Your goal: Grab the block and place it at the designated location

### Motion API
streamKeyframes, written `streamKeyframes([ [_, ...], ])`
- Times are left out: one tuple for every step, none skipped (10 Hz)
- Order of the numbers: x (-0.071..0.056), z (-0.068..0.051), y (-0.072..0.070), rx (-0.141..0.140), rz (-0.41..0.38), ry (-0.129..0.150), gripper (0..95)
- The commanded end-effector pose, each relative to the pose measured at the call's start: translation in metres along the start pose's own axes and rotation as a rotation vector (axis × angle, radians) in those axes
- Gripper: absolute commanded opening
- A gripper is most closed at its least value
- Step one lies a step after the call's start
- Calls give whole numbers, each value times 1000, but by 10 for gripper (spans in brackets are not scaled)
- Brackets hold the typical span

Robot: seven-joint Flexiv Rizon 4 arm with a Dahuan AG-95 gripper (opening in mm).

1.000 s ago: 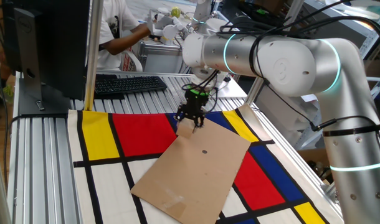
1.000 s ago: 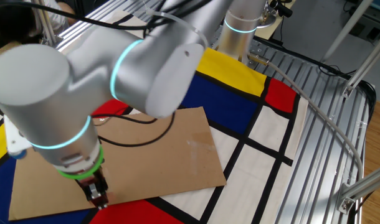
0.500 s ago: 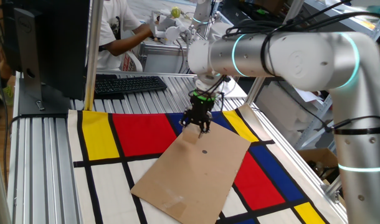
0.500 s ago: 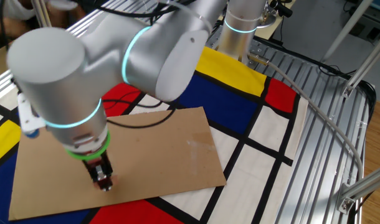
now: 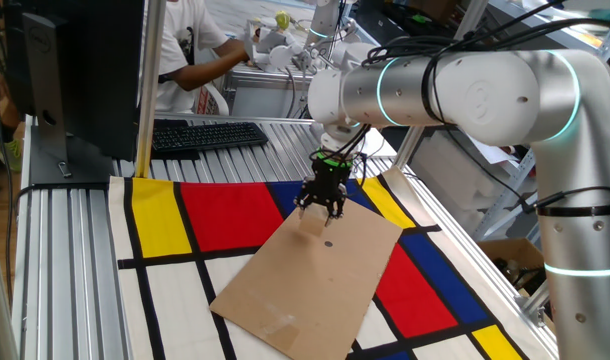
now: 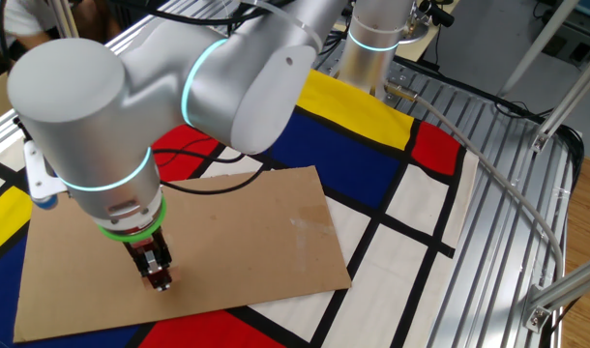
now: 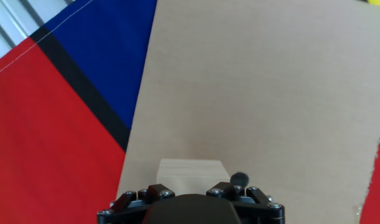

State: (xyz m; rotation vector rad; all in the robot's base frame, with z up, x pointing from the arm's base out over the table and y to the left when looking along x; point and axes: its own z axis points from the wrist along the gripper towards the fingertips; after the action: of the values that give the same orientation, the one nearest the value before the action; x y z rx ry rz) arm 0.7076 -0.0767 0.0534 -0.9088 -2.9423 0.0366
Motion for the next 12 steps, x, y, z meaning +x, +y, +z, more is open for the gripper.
streamKeyframes([
  [0,0,-3,24,-3,-7,0],
  [0,0,-3,40,-6,-7,0],
  [0,-1,-3,36,-8,-9,0],
  [0,-1,-3,28,-9,-5,0],
  [1,-1,-3,26,-13,-7,0],
  [1,-1,-3,19,-12,-3,0],
  [1,-1,-3,23,-15,-5,0],
  [1,-1,-3,21,-17,-5,0],
  [1,-1,-3,14,-18,-2,0],
  [1,-1,-3,15,-18,-3,0],
  [1,0,-3,13,-17,-4,0],
  [1,0,-3,9,-20,-2,0],
])
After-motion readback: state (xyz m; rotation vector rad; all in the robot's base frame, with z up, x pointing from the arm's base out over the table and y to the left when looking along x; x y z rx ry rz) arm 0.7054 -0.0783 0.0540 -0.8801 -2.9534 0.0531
